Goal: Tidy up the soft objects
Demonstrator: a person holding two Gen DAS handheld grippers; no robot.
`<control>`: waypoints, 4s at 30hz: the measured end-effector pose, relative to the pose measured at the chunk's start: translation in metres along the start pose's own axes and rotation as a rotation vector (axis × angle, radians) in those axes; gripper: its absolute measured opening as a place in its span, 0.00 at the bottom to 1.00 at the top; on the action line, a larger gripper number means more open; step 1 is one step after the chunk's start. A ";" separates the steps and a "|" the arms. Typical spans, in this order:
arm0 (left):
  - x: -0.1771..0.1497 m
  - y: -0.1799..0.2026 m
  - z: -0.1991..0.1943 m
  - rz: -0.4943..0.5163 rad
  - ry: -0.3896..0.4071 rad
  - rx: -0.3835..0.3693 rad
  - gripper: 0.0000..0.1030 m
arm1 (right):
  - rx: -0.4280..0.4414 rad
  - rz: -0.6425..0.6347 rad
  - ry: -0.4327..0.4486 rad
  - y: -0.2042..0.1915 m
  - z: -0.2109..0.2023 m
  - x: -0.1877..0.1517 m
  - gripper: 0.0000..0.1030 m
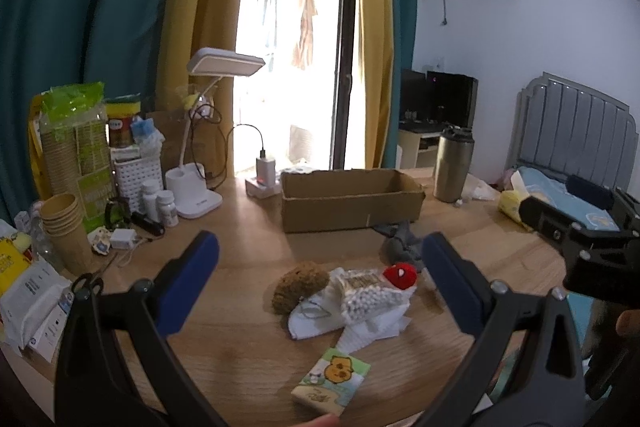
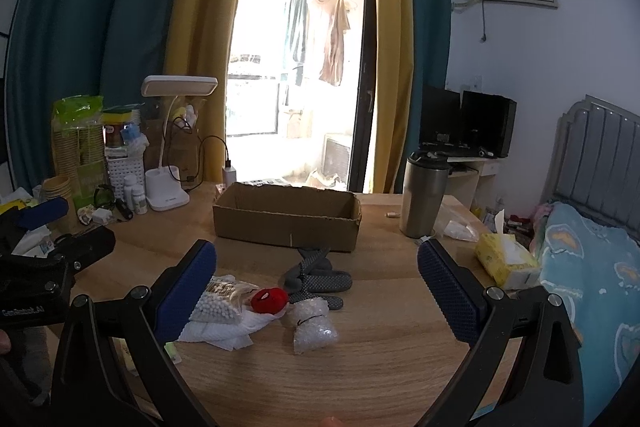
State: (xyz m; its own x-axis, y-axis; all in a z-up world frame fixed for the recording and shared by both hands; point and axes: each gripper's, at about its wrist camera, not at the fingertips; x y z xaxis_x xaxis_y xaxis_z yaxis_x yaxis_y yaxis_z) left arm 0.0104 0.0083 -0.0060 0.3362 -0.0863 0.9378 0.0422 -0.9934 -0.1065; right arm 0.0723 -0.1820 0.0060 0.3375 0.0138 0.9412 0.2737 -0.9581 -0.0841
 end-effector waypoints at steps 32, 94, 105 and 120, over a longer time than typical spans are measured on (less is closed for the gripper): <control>-0.002 -0.002 0.002 -0.003 -0.015 0.019 1.00 | 0.010 0.009 -0.011 -0.001 -0.002 -0.006 0.99; -0.106 0.039 0.083 0.140 -0.452 -0.135 0.78 | 0.038 0.044 -0.278 0.036 0.105 -0.081 0.99; -0.107 0.032 0.079 0.083 -0.450 -0.188 0.52 | 0.105 0.016 -0.394 0.031 0.137 -0.078 0.81; -0.087 0.014 0.069 0.028 -0.389 -0.161 0.52 | 0.133 -0.003 -0.415 0.028 0.132 -0.071 0.43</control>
State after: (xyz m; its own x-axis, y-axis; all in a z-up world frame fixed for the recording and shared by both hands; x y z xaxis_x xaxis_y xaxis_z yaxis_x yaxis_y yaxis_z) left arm 0.0467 0.0073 -0.1114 0.6665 -0.1096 0.7374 -0.1096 -0.9928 -0.0485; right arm 0.1749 -0.1718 -0.1062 0.6624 0.1561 0.7327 0.3795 -0.9132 -0.1486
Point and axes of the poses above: each gripper's, at about its wrist camera, not at the fingertips, and z roughly the way its jaws point, y to its right, x to its top, and after that the axes turned 11 degrees about z, right-handed
